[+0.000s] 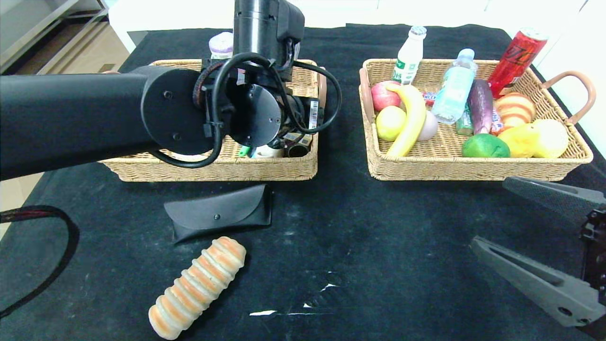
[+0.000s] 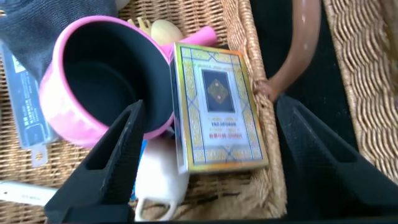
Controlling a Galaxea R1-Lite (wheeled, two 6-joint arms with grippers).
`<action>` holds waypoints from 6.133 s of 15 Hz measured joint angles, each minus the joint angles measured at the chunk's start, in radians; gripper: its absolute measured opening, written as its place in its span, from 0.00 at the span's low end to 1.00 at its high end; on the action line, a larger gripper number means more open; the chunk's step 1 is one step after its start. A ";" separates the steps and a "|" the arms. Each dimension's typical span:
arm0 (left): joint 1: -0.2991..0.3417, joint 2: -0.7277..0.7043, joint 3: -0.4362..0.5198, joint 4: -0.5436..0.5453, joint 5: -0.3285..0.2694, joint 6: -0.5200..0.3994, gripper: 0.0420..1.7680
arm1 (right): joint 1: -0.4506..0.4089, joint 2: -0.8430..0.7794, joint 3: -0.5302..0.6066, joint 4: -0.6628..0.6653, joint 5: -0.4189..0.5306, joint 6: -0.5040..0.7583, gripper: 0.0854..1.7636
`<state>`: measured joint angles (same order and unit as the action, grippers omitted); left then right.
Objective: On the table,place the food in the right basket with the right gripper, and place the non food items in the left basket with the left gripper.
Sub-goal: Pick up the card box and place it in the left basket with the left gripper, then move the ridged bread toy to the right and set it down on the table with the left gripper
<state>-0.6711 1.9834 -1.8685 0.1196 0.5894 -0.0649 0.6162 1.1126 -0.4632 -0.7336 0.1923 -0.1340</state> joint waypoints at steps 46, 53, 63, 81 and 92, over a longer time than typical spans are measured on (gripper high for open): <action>0.080 -0.519 0.960 0.269 -0.280 -0.019 0.97 | 0.029 0.019 0.018 0.013 0.000 0.000 0.97; 0.084 -0.505 0.970 0.263 -0.271 -0.020 0.61 | 0.029 0.021 0.018 0.012 -0.001 0.000 0.97; 0.085 -0.499 0.980 0.253 -0.271 -0.020 0.19 | 0.037 0.024 0.023 0.010 0.000 0.000 0.97; 0.076 -0.579 0.866 0.308 -0.293 -0.018 0.17 | 0.038 0.022 0.021 0.009 -0.013 0.000 0.97; -0.125 -0.425 0.614 0.170 -0.508 -0.327 0.16 | 0.037 0.013 -0.011 0.014 -0.084 0.001 0.97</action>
<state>-0.7962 1.5585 -1.2540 0.2896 0.0817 -0.3919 0.6532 1.1257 -0.4743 -0.7200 0.1085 -0.1326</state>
